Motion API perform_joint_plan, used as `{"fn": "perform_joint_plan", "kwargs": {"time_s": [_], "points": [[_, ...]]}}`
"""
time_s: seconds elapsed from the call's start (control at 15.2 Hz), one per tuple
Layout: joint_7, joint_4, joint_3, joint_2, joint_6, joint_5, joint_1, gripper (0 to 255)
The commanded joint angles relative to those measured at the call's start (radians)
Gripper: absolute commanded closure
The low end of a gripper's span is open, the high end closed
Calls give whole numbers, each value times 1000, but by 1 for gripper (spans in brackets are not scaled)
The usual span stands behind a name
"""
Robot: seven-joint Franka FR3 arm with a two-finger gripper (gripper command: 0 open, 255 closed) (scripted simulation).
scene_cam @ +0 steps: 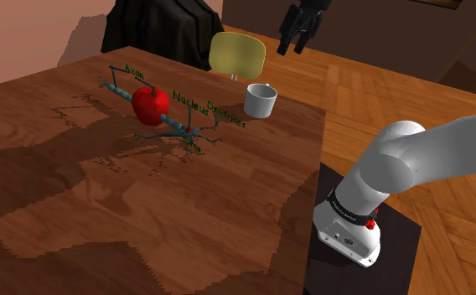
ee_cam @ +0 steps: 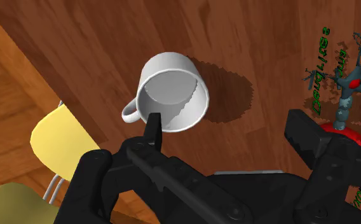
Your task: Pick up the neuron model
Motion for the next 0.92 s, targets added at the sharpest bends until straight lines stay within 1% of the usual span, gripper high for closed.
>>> {"fn": "perform_joint_plan", "kwargs": {"time_s": [0.0,0.46,0.86], "points": [[0,0,0,0,0,0,0,0],[126,79,135,177,93,41,39,0],[239,191,244,359,155,38,60,0]]}}
